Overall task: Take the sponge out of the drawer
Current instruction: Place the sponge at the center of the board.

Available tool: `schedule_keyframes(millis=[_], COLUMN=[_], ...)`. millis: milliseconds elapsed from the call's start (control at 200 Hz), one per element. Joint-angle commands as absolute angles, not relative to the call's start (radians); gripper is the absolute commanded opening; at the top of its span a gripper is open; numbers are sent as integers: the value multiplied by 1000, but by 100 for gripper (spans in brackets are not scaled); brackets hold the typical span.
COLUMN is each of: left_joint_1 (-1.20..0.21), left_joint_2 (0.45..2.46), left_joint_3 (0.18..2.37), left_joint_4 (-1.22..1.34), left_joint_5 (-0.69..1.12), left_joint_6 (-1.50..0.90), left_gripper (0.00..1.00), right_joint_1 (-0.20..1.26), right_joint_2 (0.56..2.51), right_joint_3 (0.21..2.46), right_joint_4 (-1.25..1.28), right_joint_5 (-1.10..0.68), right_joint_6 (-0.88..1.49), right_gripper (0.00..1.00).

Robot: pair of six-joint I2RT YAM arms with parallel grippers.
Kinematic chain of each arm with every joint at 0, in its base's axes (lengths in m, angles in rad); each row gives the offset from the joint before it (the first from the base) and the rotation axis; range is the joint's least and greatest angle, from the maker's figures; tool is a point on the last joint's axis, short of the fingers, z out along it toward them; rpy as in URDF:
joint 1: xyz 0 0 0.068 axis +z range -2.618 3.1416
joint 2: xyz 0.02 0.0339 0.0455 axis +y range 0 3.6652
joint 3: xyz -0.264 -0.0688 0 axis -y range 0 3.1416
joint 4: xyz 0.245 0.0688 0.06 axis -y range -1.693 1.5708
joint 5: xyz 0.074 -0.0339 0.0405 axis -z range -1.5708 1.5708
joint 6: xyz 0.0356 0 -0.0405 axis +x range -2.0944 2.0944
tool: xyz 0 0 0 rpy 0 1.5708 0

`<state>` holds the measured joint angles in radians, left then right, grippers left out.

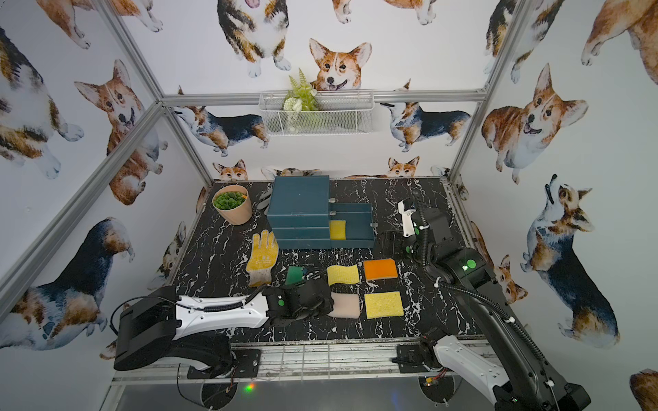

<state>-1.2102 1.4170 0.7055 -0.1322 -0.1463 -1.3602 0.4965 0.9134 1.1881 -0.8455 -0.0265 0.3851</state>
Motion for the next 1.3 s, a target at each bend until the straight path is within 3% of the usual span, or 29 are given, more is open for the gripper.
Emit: schedule_keyframes(millis=[0, 195, 661, 881, 1021, 1297], left_joint_1=[-1202, -1200, -1189, -1163, -1106, -906], left_joint_2=[1419, 1408, 1428, 1381, 1304, 1193], left_joint_3=[724, 728, 809, 929, 1017, 1223], left_joint_4=[-159, -184, -315, -447, -541, -720], left_joint_5=[-153, -158, -152, -193, -207, -163], left_joint_6=[-1371, -1373, -1345, -1225, -1119, -908], left_gripper=[12, 35, 61, 72, 99, 100], right_joint_1=[495, 495, 495, 496, 495, 496], right_joint_2=[918, 914, 926, 971, 1018, 1200], right_joint_3=[1204, 1195, 1178, 1181, 1197, 1269], right_joint_4=[-862, -861, -848, -822, -797, -746], right_joint_5=[-6, 0, 13, 0, -2, 3], right_joint_6=[364, 364, 361, 364, 359, 358], right_gripper=[80, 80, 80, 80, 80, 83])
